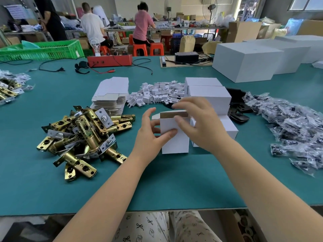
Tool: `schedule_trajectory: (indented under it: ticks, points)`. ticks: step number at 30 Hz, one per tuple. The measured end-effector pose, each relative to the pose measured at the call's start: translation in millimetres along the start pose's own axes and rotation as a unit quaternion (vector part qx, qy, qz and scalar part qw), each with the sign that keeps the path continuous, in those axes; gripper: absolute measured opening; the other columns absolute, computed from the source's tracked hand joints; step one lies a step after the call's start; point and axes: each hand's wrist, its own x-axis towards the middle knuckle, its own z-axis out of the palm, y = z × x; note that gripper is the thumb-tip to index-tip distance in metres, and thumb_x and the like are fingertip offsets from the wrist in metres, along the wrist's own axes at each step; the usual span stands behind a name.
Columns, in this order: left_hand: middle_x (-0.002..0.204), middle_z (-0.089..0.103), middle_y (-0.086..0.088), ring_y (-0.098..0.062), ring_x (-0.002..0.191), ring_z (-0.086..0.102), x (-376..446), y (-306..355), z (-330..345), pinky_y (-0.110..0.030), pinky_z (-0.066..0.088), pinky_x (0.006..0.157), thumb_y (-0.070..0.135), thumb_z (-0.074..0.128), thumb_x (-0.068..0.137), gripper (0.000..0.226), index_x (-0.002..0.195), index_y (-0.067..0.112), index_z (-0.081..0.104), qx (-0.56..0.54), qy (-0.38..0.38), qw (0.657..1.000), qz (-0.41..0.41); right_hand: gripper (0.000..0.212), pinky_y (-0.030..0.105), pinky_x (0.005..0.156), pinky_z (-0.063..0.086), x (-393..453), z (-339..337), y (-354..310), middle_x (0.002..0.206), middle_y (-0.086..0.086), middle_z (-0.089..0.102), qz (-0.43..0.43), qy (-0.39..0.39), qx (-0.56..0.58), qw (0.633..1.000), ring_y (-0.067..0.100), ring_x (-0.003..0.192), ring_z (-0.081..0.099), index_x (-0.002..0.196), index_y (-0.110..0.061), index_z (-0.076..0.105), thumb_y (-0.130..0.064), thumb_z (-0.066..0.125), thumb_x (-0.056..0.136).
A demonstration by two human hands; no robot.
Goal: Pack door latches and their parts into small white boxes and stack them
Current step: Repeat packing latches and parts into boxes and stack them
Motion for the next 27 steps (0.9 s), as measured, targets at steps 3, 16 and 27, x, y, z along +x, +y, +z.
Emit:
schedule_trajectory:
  ticks: [3, 16, 27]
  points:
    - [0.106, 0.066, 0.006, -0.001, 0.085, 0.066, -1.0, 2.3, 1.3, -0.014, 0.05, 0.069, 0.031, 0.085, 0.072, 0.06, 0.108, 0.043, 0.039, 0.003, 0.048, 0.999, 0.01, 0.035, 0.005, 0.087, 0.034, -19.1, 6.1, 6.5, 0.11, -0.005, 0.051, 0.16, 0.119, 0.087, 0.976, 0.007, 0.097, 0.051, 0.122, -0.01, 0.056, -0.014, 0.063, 0.088]
    - [0.102, 0.067, 0.031, 0.006, 0.098, 0.061, -5.4, 31.8, 4.6, -0.013, 0.044, 0.083, 0.042, 0.043, 0.097, 0.023, 0.101, 0.05, 0.063, 0.0, 0.009, 0.995, 0.099, 0.017, 0.008, 0.085, 0.035, -22.3, 19.1, 1.9, 0.116, -0.014, 0.051, 0.226, 0.028, 0.227, 0.947, -0.011, 0.102, 0.048, 0.089, -0.026, 0.066, -0.017, 0.053, 0.096]
    - [0.093, 0.075, 0.009, -0.005, 0.087, 0.066, 6.5, 45.7, 1.4, -0.02, 0.051, 0.078, -0.011, 0.053, 0.089, 0.045, 0.097, 0.029, 0.071, -0.162, 0.039, 0.986, 0.031, 0.052, 0.015, 0.084, 0.047, -10.2, 21.6, 3.4, 0.109, -0.015, 0.059, 0.203, 0.076, 0.312, 0.925, 0.001, 0.095, 0.059, 0.119, -0.046, 0.046, -0.001, 0.052, 0.093]
